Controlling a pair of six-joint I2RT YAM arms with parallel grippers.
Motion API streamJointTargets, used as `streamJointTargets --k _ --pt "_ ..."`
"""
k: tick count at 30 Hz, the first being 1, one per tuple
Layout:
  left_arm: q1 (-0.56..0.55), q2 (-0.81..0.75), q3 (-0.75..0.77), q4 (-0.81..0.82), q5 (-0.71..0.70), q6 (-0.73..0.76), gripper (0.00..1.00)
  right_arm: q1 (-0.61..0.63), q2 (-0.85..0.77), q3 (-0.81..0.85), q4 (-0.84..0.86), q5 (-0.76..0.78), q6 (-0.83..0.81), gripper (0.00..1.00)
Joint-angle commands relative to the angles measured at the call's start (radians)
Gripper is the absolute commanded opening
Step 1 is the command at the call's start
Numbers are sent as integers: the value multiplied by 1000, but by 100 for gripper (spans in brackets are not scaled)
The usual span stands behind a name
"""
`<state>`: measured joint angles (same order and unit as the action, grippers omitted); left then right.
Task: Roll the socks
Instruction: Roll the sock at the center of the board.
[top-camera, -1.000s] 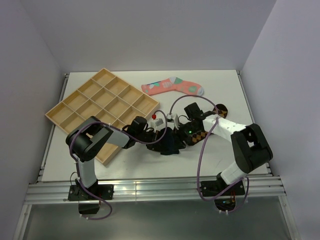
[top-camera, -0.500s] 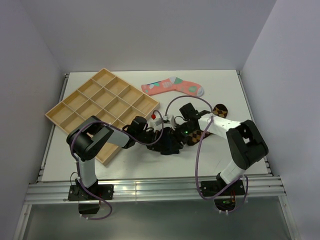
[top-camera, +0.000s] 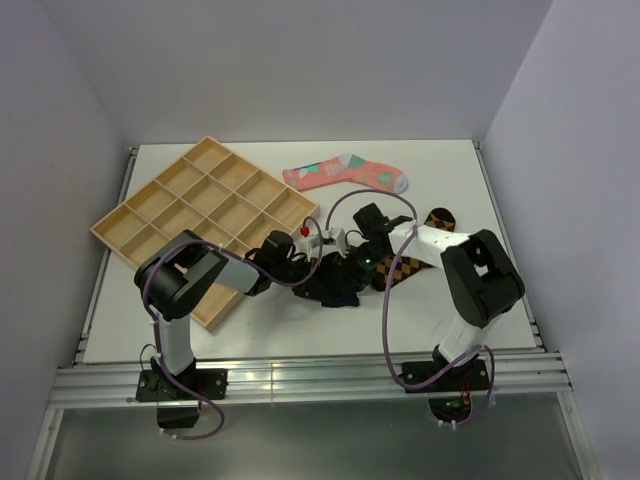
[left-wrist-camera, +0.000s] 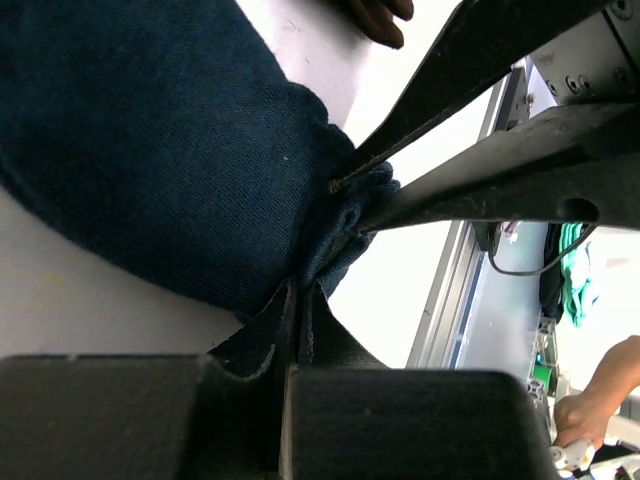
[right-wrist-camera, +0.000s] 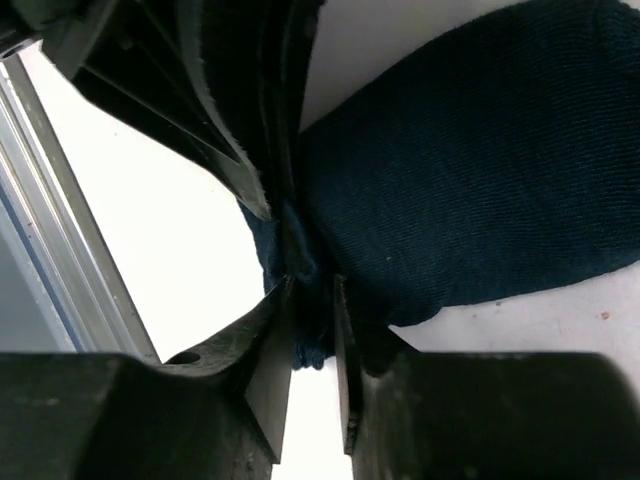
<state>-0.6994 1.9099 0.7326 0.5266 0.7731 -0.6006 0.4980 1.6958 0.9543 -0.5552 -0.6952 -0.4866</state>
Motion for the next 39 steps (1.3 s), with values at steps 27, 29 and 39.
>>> streamJointTargets --k 27,29,39 --pt "-140 -390 -204 145 -577 222 41 16 203 153 -169 197 -7 8" --pt "-167 -390 -190 112 -609 252 41 14 222 167 -181 197 -10 8" --pt "-279 -273 -87 70 -704 337 43 11 298 224 -262 180 -67 8"
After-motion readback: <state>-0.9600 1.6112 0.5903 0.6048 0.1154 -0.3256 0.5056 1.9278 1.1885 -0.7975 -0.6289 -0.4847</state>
